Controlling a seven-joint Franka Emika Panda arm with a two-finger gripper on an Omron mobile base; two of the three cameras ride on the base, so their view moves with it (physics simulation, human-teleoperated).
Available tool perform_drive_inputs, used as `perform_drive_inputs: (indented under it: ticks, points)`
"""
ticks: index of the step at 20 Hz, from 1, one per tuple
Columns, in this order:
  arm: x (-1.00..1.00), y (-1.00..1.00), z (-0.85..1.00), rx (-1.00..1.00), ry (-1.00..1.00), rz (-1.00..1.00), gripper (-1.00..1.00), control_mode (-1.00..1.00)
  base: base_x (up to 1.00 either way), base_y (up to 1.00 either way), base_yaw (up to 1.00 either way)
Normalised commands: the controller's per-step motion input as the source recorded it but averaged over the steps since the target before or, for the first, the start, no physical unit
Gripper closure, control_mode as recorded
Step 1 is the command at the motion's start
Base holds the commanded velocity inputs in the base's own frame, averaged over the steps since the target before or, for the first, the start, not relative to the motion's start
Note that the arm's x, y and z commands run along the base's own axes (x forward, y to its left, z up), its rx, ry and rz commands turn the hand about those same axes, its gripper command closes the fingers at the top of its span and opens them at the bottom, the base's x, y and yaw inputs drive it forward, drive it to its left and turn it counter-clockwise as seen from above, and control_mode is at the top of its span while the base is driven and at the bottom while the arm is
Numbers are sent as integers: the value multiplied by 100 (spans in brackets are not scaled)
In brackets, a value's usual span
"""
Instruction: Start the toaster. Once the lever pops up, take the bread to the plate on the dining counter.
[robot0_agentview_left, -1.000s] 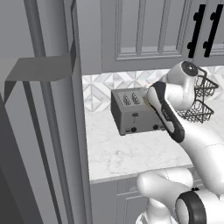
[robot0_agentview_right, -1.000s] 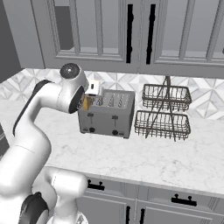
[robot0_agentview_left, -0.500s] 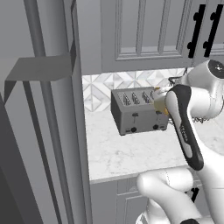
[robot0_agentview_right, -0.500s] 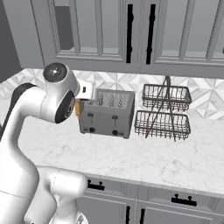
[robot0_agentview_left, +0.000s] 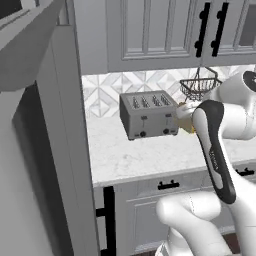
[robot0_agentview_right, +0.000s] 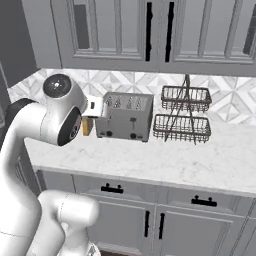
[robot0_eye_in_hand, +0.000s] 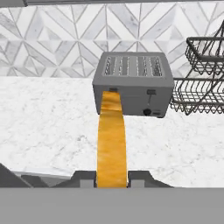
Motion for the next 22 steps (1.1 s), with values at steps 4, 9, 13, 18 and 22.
perform_drive_inputs:
  ticks: [4, 9, 13, 18, 22]
  points:
    - [0, 0, 0, 0, 0, 0, 100, 100, -58, -73, -38]
    - [0, 0, 0, 0, 0, 0, 100, 100, -9, -79, -57]
    - [0, 0, 0, 0, 0, 0, 100, 100, 5, -79, -63]
    - [0, 0, 0, 0, 0, 0, 100, 100, 21, -61, -69]
    - [0, 0, 0, 0, 0, 0, 100, 100, 25, -57, -70]
